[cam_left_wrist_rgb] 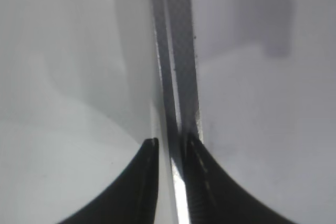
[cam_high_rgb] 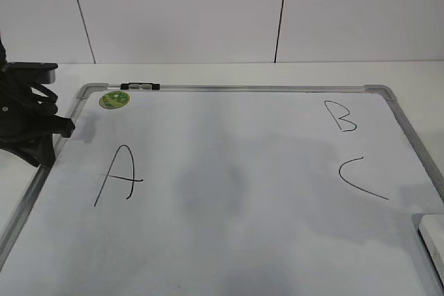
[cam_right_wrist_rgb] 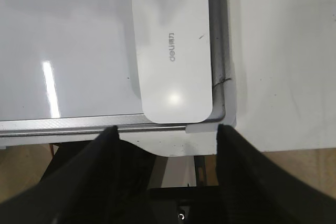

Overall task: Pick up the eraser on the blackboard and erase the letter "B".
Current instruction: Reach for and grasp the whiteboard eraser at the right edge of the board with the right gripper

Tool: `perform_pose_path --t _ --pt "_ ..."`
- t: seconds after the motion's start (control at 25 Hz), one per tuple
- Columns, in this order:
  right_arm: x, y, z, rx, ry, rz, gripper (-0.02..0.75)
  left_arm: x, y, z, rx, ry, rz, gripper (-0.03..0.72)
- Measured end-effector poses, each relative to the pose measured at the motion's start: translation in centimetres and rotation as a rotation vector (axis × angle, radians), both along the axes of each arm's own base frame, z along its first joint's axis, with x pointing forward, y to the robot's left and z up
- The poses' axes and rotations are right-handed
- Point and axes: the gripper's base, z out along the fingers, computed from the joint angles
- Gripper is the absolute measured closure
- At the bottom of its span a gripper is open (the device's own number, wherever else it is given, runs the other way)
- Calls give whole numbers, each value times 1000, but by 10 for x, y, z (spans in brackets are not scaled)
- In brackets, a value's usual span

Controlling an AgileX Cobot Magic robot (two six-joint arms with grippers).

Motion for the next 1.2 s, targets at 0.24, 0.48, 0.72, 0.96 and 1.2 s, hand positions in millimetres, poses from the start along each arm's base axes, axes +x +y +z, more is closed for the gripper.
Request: perform_pose_path --t 0.24,0.48,0.72,0.96,1.2 --pt "0 0 0 0 0 0 280 0 -1 0 -10 6 16 662" --pt "4 0 -3 1 25 0 275 0 -1 0 -15 7 31 669" --pt "14 -1 -12 6 81 -1 99 0 -1 0 -16 7 33 669" --pt "33 -2 -24 7 97 -10 72 0 -1 0 -16 7 35 669" --pt "52 -3 -41 6 144 -8 69 0 -1 0 -16 7 35 669"
